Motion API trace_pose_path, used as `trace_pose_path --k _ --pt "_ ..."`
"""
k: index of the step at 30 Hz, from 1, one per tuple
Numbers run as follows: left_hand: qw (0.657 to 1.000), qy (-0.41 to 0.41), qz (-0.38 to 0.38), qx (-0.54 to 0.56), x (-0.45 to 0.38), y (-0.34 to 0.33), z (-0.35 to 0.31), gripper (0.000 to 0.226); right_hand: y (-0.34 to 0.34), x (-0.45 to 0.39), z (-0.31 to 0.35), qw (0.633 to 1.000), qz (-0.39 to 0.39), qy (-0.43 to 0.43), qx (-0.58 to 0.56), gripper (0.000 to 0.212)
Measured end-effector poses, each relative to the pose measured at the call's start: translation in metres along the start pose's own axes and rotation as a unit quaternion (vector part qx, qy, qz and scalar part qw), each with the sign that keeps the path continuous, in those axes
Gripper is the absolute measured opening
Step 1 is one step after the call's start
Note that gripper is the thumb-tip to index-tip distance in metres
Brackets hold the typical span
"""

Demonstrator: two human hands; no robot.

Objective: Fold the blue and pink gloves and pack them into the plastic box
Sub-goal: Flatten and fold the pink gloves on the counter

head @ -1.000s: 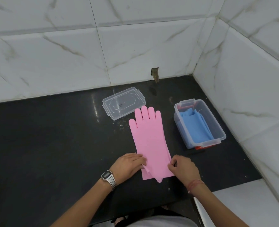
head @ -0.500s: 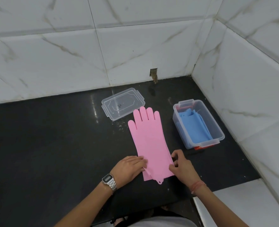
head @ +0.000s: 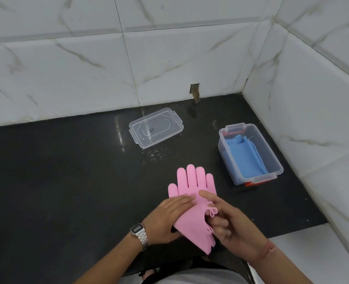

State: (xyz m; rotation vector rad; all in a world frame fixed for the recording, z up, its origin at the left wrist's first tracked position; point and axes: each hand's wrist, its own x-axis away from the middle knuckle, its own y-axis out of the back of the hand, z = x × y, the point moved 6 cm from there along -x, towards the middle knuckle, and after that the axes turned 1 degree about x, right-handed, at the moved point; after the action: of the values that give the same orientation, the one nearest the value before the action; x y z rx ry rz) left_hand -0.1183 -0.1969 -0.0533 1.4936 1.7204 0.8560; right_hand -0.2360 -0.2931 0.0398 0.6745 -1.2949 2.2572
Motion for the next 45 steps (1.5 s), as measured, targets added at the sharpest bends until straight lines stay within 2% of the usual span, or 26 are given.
trace_pose_path --k 2,6,8,11,13,15,19,20,22,24,26,27,28,30,32,34,36,38,40,42,45 --pt "0.999 0.011 -0.038 0.013 -0.004 -0.006 -0.009 0.081 -0.006 -0.001 0.002 0.996 -0.008 -0.003 -0.084 0.036" --pt "0.972 0.101 -0.185 0.101 -0.004 0.008 -0.012 0.023 -0.001 -0.013 0.017 0.991 -0.054 0.019 -0.119 0.034" --pt "0.95 0.172 -0.202 0.167 -0.004 0.014 -0.007 0.01 0.008 -0.025 0.025 0.989 -0.089 0.025 -0.115 0.03" --pt "0.915 0.274 -0.206 0.214 -0.005 0.013 0.007 0.033 0.022 -0.047 0.033 0.987 -0.129 0.026 -0.089 0.035" --pt "0.892 0.332 -0.219 0.213 -0.005 0.015 0.015 0.038 0.029 -0.062 0.037 0.984 -0.158 0.029 -0.072 0.039" --pt "0.879 0.378 -0.227 0.184 -0.005 0.016 0.021 0.037 0.034 -0.074 0.038 0.984 -0.171 0.031 -0.033 0.037" --pt "0.872 0.419 -0.213 0.134 -0.006 0.018 0.023 0.031 0.035 -0.085 0.038 0.981 -0.175 0.055 0.067 0.012" --pt "0.873 0.424 -0.207 0.126 -0.007 0.018 0.022 0.03 0.035 -0.085 0.038 0.975 -0.182 0.064 0.113 0.012" --pt "0.874 0.43 -0.197 0.112 -0.006 0.019 0.02 0.029 0.036 -0.083 0.041 0.933 -0.214 0.1 0.272 0.035" --pt "0.877 0.432 -0.186 0.099 -0.005 0.019 0.018 0.028 0.04 -0.075 0.047 0.847 -0.262 0.166 0.431 0.059" --pt "0.878 0.433 -0.179 0.095 -0.005 0.019 0.015 0.026 0.05 -0.065 0.047 0.753 -0.307 0.204 0.545 0.067" --pt "0.878 0.434 -0.18 0.095 -0.004 0.019 0.014 0.026 0.058 -0.062 0.044 0.725 -0.317 0.192 0.581 0.071" --pt "0.878 0.433 -0.182 0.095 -0.004 0.02 0.013 0.025 0.065 -0.062 0.039 0.718 -0.316 0.164 0.598 0.076" --pt "0.877 0.43 -0.19 0.103 -0.004 0.021 0.012 0.023 0.074 -0.065 0.028 0.739 -0.3 0.112 0.592 0.085" --pt "0.868 0.437 -0.197 0.13 -0.004 0.023 0.012 0.027 0.075 -0.068 0.025 0.774 -0.293 0.117 0.549 0.082" --pt "0.854 0.45 -0.199 0.172 -0.004 0.024 0.014 0.038 0.073 -0.069 0.028 0.829 -0.296 0.137 0.454 0.062" --pt "0.839 0.463 -0.195 0.211 -0.003 0.023 0.018 0.049 0.075 -0.07 0.029 0.888 -0.274 0.12 0.35 0.034" --pt "0.831 0.474 -0.182 0.23 -0.001 0.022 0.021 0.057 0.072 -0.07 0.024 0.919 -0.236 0.088 0.302 0.027" --pt "0.822 0.484 -0.167 0.251 0.0 0.018 0.023 0.063 0.068 -0.069 0.021 0.915 -0.22 0.094 0.324 0.021" --pt "0.815 0.484 -0.154 0.279 0.0 0.014 0.024 0.063 0.061 -0.066 0.021 0.891 -0.223 0.117 0.377 0.016" --pt "0.788 0.469 -0.151 0.37 0.0 0.007 0.019 0.048 0.047 -0.06 0.024 0.864 -0.199 0.134 0.443 0.023"
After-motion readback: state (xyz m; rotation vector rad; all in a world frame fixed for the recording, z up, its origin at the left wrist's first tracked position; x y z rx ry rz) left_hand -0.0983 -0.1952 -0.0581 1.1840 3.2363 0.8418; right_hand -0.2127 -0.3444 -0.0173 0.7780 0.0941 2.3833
